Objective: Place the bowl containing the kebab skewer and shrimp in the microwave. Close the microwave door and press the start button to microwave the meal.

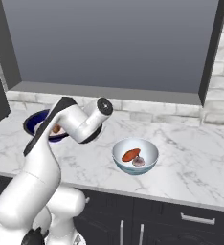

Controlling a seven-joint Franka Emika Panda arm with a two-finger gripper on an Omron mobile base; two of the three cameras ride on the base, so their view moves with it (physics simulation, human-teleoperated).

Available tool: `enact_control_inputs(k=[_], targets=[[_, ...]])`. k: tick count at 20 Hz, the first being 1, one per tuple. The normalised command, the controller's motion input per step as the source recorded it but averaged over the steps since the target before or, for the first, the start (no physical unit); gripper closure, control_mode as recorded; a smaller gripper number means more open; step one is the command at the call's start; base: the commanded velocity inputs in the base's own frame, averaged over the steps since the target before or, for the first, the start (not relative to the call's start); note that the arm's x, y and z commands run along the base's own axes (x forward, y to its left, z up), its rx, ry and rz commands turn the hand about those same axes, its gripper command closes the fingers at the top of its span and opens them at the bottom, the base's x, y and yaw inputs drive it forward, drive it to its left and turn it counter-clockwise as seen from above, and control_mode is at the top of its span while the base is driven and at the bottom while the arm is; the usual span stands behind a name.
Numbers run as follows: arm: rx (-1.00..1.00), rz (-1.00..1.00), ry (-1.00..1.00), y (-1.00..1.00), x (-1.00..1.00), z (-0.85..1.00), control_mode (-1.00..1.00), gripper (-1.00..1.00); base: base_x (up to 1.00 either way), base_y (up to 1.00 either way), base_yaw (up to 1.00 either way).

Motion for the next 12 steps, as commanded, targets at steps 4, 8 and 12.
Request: enact_control_inputs(k=[4,8,12], targets=[[0.01,-0.02,-0.02,-0.16,-0.65,0.63,-1.0,1.0,0.0,0.0,0.0],[0.0,0.0,0.0,-0.15,-0.43,0.33,-1.0,1.0,0.0,0.0,0.0],[0.0,0.0,-0.04,-0.02,-0.53,0.14,-1.0,1.0,0.0,0.0,0.0]])
